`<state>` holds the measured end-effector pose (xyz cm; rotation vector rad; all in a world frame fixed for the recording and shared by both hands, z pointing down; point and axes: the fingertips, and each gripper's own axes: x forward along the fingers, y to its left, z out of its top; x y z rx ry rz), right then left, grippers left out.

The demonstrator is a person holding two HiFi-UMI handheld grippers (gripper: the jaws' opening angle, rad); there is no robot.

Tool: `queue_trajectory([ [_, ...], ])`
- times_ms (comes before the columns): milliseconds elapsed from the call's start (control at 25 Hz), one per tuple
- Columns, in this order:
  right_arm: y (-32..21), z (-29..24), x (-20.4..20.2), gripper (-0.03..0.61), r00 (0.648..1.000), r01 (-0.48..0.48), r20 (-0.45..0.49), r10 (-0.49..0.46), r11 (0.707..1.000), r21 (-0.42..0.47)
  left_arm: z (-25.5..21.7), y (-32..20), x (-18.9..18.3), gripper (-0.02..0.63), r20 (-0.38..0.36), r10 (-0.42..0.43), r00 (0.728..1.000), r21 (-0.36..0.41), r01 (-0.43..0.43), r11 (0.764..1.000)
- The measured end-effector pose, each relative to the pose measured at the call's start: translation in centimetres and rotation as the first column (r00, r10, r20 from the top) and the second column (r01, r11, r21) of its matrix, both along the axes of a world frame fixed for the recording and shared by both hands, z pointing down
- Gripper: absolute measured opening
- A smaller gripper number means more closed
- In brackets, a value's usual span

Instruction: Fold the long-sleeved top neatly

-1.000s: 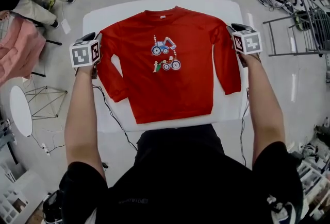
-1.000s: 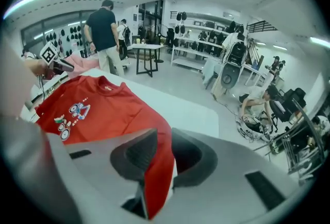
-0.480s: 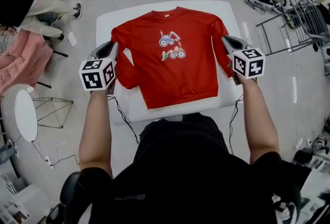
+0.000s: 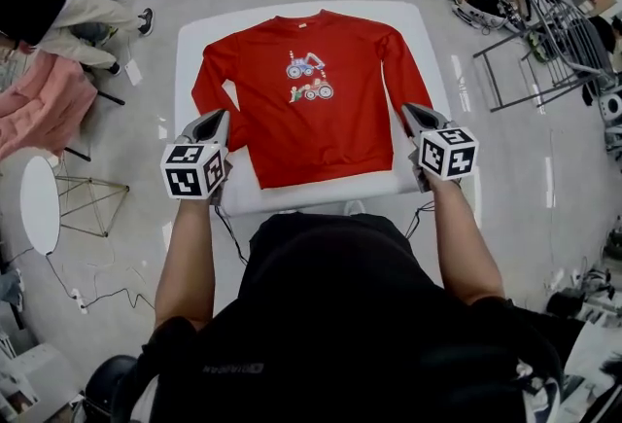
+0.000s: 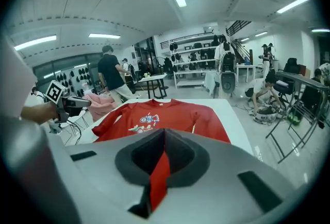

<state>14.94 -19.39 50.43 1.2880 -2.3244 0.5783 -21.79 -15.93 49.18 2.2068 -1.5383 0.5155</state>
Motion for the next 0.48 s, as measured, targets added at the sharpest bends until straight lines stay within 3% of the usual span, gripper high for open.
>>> queue_trajectory([
  [120,0.4,0.9,1.2,0.005,0.999,0.043,-0.018,-0.043,0.999,-0.025,-0.6,1.2,2.0,0.008,-0.001,-0.025,1.000,0.018,0.025,1.000],
  [480,-1.2,0.9,5.1,0.005,0.988,0.151,-0.030,-0.150,0.989,0.011,-2.2,2.9,9.1,0.008,0.004,-0.100,0.995,0.081,0.100,0.992],
])
